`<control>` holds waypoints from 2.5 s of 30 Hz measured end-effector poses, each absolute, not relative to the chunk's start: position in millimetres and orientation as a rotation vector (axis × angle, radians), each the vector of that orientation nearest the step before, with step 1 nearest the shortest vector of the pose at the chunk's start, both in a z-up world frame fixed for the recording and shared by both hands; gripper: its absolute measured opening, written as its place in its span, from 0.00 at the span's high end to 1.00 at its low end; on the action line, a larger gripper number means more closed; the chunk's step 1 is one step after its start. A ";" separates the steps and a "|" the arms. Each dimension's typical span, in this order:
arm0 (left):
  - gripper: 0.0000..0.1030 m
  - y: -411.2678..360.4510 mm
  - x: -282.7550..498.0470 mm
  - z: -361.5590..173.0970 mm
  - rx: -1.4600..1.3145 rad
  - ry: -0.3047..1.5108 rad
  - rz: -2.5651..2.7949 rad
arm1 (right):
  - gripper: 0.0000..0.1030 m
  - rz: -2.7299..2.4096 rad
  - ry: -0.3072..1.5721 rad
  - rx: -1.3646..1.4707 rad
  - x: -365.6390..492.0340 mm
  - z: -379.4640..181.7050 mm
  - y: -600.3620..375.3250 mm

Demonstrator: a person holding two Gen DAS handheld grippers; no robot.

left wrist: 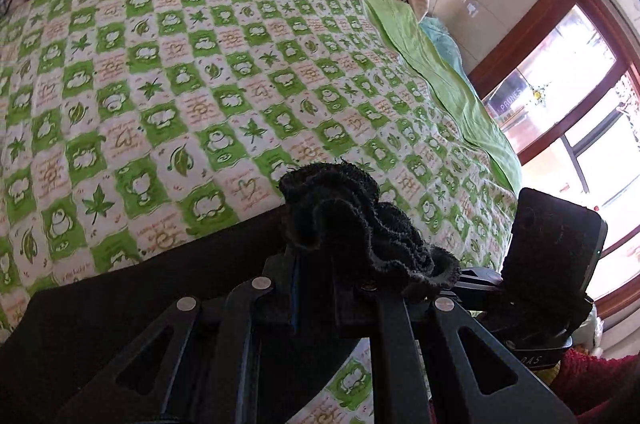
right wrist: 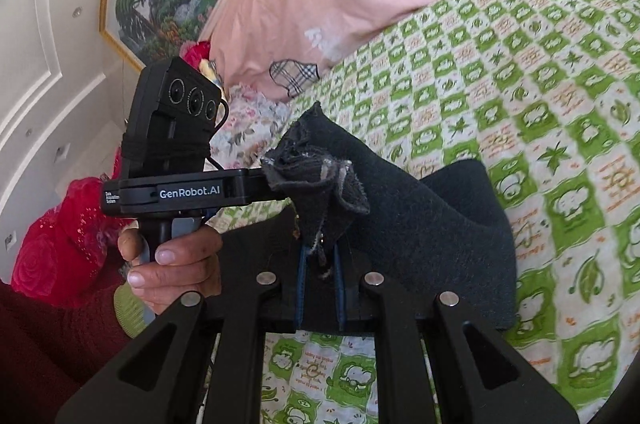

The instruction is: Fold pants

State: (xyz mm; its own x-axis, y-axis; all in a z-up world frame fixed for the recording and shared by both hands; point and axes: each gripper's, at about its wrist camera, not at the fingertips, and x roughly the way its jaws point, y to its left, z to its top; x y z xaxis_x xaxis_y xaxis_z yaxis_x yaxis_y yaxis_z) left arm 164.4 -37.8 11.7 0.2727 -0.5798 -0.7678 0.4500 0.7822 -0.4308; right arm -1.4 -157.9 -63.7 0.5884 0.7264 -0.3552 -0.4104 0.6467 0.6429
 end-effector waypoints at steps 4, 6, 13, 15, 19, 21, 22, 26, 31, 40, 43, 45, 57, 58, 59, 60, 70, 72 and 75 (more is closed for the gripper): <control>0.92 -20.1 162.4 -6.2 -0.164 1.105 -0.653 | 0.87 0.699 0.694 0.494 6.5 -71.4 -142.5; 0.92 -13.5 160.9 -13.4 -0.172 1.110 -0.633 | 0.85 0.698 0.716 0.474 8.2 -73.9 -136.1; 0.91 17.5 151.9 -29.7 -0.228 1.131 -0.527 | 0.81 0.669 0.813 0.406 16.4 -88.3 -114.3; 0.89 27.3 144.7 -28.0 -0.231 1.120 -0.489 | 0.75 0.673 0.830 0.404 17.6 -91.1 -111.0; 0.69 50.3 128.1 -21.8 -0.271 1.095 -0.396 | 0.52 0.699 0.833 0.377 15.7 -87.4 -99.6; 0.67 60.0 119.5 -17.7 -0.286 1.083 -0.352 | 0.48 0.707 0.833 0.348 14.1 -83.9 -92.3; 0.66 65.6 114.2 -15.6 -0.295 1.076 -0.326 | 0.47 0.714 0.833 0.339 13.3 -82.4 -89.4; 0.57 86.5 92.2 -10.4 -0.335 1.060 -0.247 | 0.47 0.745 0.831 0.314 11.8 -75.5 -76.5; 0.54 112.0 66.5 -4.1 -0.388 1.044 -0.162 | 0.47 0.793 0.825 0.278 10.5 -66.5 -58.3; 0.50 165.2 18.8 4.3 -0.502 1.008 0.008 | 0.47 0.884 0.822 0.212 16.6 -53.5 -16.5; 0.49 181.2 1.4 5.3 -0.528 1.001 0.053 | 0.47 0.912 0.823 0.197 20.1 -50.5 -3.1; 0.48 190.3 -8.6 5.7 -0.533 0.998 0.084 | 0.47 0.928 0.823 0.185 21.7 -48.9 5.3; 0.42 259.3 -62.1 4.7 -0.696 0.956 0.285 | 0.45 1.025 0.838 0.112 27.4 -40.8 57.2; 0.40 263.7 -64.8 4.1 -0.705 0.952 0.294 | 0.45 1.035 0.839 0.096 29.5 -39.2 63.2; 0.40 266.6 -65.9 3.5 -0.714 0.949 0.302 | 0.44 1.044 0.841 0.079 31.8 -37.3 69.1; 0.40 271.5 -68.1 2.1 -0.727 0.947 0.312 | 0.44 1.052 0.844 0.068 33.3 -35.6 74.0; 0.40 299.3 -62.7 -27.5 -0.874 0.977 0.327 | 0.41 1.152 0.855 -0.077 70.3 -20.6 134.1; 0.40 303.6 -59.3 -30.9 -0.895 0.975 0.324 | 0.41 1.172 0.874 -0.098 80.3 -22.0 146.5; 0.40 307.6 -55.7 -31.5 -0.903 0.968 0.328 | 0.41 1.201 0.908 -0.138 93.8 -26.8 168.9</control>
State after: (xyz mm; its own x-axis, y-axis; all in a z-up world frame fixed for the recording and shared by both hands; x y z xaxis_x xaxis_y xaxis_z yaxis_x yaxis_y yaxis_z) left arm -55.7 307.6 -31.5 0.5538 -0.1381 -0.8211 -0.6088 0.6056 -0.5125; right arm 93.8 168.9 -26.8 0.0665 0.7411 -0.6680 -0.8445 0.3984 0.3579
